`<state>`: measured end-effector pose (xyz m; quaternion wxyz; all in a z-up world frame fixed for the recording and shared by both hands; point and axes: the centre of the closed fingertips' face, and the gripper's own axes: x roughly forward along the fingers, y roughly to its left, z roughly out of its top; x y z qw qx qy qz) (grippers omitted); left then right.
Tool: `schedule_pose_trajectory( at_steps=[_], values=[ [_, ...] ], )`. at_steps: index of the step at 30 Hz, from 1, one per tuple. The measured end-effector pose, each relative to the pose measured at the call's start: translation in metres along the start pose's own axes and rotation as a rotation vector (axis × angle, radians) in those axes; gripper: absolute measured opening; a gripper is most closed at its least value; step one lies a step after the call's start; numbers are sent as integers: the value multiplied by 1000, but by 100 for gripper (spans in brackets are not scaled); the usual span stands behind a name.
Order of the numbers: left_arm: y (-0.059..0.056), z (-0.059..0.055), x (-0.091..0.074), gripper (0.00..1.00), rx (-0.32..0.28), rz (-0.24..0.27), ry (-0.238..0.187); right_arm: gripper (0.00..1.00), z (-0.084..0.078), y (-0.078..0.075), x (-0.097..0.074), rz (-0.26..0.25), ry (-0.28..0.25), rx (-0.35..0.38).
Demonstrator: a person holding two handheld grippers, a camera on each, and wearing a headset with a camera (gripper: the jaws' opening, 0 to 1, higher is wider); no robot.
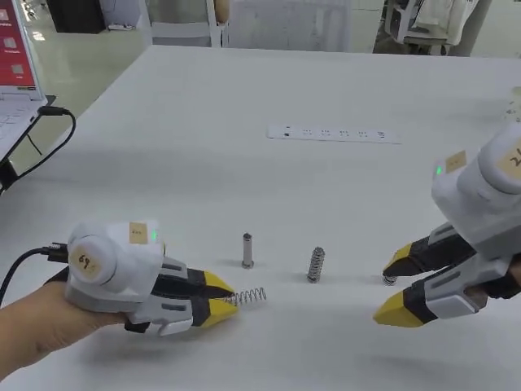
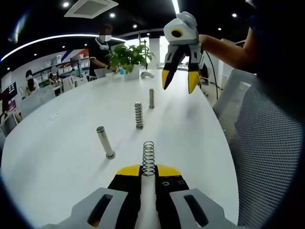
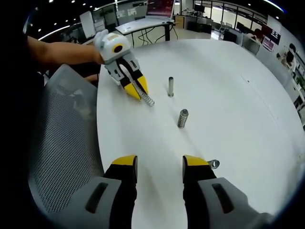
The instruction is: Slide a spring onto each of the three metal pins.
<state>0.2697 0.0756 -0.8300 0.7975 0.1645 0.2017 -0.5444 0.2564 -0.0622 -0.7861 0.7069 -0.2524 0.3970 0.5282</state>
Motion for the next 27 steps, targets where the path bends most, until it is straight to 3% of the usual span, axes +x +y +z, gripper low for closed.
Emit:
schedule_pose_trajectory(
  at_steps=[14,27],
  values=[
    [-14,24,-2,2,55,-24,-39,37,15,8,5,26,-27,-28],
    [-28,43,-4,2,104,-41,-59,36,36,26,21,81,-35,-97]
  ],
)
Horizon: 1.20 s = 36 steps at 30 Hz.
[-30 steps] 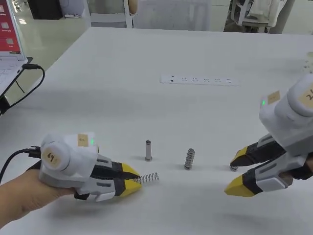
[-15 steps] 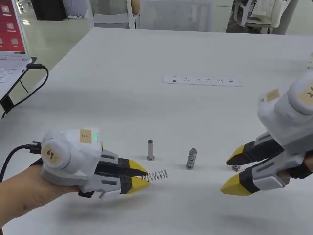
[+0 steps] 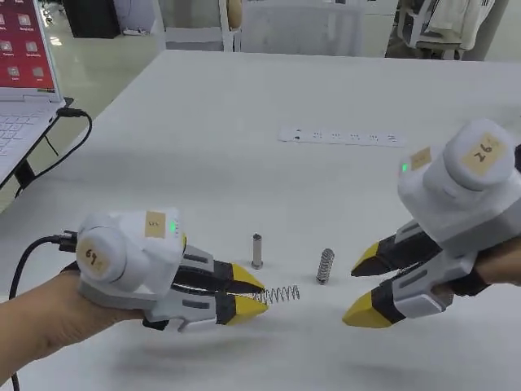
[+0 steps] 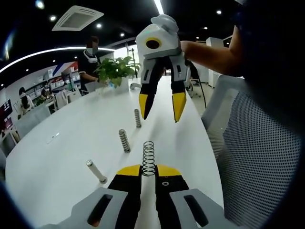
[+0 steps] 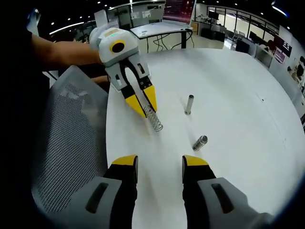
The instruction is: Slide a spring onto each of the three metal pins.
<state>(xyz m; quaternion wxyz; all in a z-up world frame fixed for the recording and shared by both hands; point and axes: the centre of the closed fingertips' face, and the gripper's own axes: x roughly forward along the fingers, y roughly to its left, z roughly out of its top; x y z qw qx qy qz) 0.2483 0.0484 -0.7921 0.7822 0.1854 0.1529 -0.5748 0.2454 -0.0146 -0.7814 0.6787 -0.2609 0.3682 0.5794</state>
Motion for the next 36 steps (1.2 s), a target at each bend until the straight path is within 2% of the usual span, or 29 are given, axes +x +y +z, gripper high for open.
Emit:
schedule_pose_trajectory(
  at_steps=[17,30,36],
  values=[
    [-7,14,1,2,32,-13,-19,32,16,10,17,52,1,-67],
    [-13,25,2,2,52,-25,-38,28,20,14,23,73,11,-101],
    [-16,28,2,2,59,-28,-43,23,21,17,24,81,13,-118]
  ],
)
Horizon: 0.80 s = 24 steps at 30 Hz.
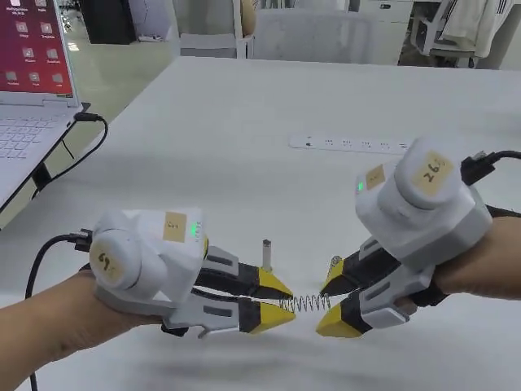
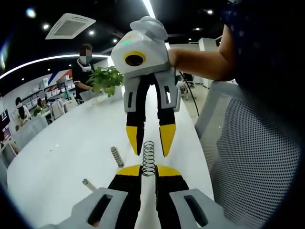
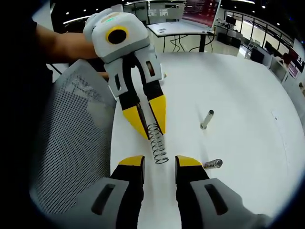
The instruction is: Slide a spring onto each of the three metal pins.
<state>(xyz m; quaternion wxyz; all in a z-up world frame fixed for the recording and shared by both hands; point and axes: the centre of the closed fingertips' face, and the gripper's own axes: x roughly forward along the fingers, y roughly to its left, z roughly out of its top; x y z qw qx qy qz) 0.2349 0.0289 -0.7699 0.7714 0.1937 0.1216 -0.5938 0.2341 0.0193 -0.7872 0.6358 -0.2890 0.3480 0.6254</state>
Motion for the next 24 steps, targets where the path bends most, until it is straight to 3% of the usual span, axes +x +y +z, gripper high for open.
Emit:
schedule_pose_trajectory(
  at_steps=[12,24],
  values=[
    [-2,8,0,2,10,0,-17,19,-1,3,2,12,8,-14],
    [-2,7,1,2,9,-1,-19,13,-2,3,3,15,11,-23]
  ],
)
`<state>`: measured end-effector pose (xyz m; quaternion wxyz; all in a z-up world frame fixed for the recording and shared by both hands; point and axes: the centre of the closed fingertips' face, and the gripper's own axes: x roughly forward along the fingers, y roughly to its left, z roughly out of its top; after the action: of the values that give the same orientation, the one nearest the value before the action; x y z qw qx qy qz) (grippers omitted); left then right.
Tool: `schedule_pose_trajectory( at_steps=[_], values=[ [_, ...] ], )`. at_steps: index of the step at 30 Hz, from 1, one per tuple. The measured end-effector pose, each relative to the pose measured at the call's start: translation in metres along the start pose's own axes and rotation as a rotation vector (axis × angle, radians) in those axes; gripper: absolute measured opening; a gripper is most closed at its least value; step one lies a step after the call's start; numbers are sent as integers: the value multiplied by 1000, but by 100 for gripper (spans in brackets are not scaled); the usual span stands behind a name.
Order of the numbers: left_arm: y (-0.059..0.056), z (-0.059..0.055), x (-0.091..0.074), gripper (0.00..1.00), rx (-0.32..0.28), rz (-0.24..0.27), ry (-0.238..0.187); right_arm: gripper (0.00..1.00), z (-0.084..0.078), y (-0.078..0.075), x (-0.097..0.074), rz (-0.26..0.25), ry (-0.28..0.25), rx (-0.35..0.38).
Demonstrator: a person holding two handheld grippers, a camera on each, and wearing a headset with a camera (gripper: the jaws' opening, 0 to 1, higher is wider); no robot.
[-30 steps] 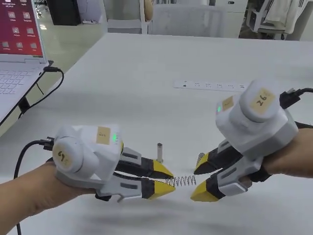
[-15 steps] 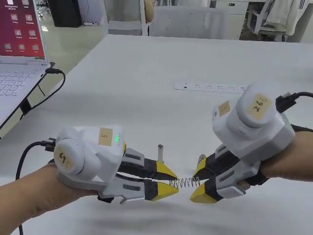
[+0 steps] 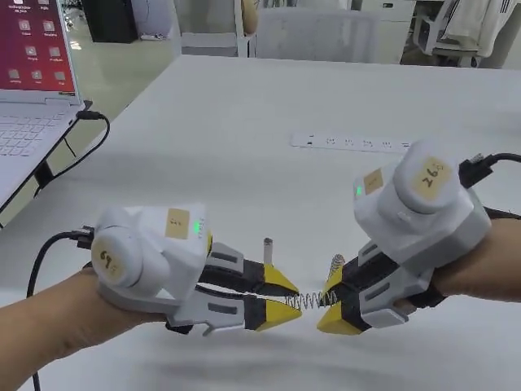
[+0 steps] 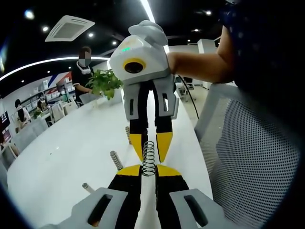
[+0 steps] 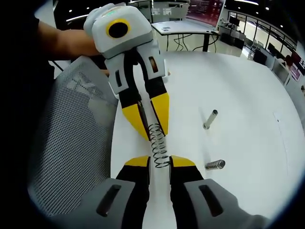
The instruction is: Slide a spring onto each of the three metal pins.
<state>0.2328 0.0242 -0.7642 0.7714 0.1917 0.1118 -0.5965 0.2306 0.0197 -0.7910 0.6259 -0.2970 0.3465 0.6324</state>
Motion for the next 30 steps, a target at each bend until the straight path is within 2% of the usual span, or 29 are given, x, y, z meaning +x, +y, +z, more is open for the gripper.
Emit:
schedule_pose_trajectory(
  at_steps=[4,15,30],
  values=[
    [0,0,1,2,0,-3,0,10,1,-2,-1,-10,-5,-9],
    [0,0,1,2,0,3,-3,9,7,-2,-6,-25,-13,-16],
    [-2,-3,2,2,10,-1,9,9,25,3,-12,-28,-37,-44]
  ],
)
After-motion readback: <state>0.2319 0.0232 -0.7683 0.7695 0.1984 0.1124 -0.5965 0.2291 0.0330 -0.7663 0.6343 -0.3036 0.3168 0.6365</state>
